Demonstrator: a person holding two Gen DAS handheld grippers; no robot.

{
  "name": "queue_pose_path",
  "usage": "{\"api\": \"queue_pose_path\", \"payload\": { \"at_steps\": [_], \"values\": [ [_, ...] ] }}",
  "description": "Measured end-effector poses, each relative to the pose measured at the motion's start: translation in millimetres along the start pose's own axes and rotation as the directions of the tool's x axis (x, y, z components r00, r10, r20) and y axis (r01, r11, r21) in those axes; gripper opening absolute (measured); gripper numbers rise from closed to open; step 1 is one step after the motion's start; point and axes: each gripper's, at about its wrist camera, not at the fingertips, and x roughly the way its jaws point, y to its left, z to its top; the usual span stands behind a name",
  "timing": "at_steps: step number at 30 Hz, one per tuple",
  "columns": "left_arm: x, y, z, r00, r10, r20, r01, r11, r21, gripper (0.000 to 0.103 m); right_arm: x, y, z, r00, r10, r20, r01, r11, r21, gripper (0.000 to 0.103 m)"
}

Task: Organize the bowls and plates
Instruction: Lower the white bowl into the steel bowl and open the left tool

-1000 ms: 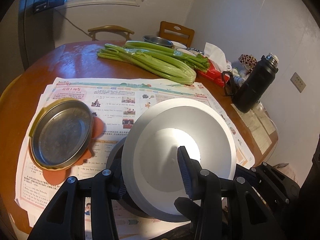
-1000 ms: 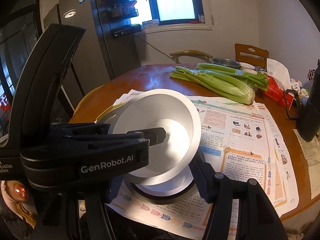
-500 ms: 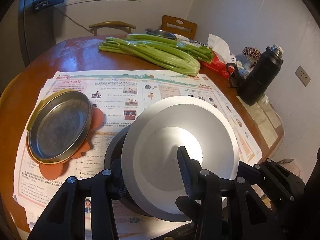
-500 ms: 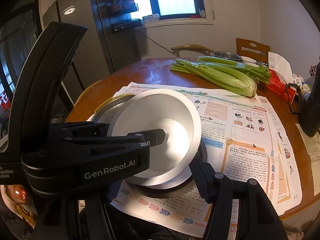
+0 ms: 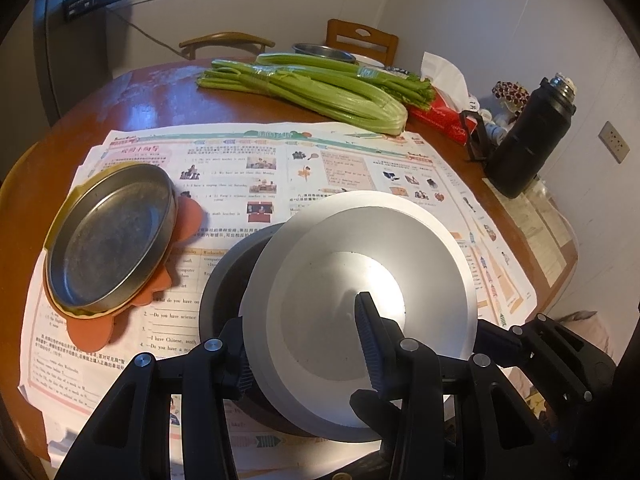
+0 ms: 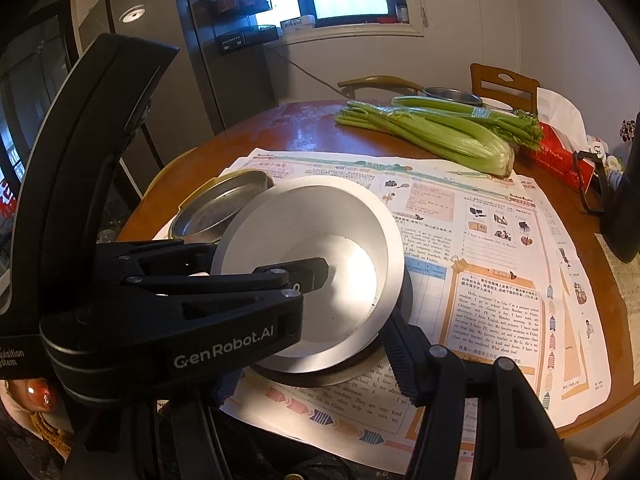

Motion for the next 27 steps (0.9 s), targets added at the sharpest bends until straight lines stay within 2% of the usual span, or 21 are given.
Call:
{"api": "queue_pose_path", "payload": {
  "at_steps": [27],
  "values": [
    [13, 2, -3, 1.000, 0.003, -0.027, -0.003, 1.000, -0.010, 0.047, 10, -5, -5, 1.000, 0.006, -0.022, -0.006, 1.000, 0.002, 0.062]
  ]
}}
